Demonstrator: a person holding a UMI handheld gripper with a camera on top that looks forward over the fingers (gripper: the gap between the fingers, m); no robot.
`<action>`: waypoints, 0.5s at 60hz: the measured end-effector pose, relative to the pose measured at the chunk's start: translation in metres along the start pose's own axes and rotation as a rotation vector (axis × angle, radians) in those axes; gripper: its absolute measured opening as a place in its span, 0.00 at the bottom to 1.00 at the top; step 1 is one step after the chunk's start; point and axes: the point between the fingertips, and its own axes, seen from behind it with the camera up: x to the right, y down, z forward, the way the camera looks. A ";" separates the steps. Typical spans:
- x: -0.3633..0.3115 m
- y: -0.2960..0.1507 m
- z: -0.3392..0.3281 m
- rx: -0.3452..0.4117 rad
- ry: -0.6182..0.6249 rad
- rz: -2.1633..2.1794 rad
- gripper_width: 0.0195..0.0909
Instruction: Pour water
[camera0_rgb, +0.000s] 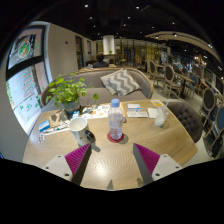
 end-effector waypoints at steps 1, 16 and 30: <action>-0.003 0.001 -0.008 -0.003 0.002 0.004 0.92; -0.023 0.031 -0.080 -0.002 0.029 0.003 0.92; -0.025 0.041 -0.094 -0.009 0.046 -0.018 0.92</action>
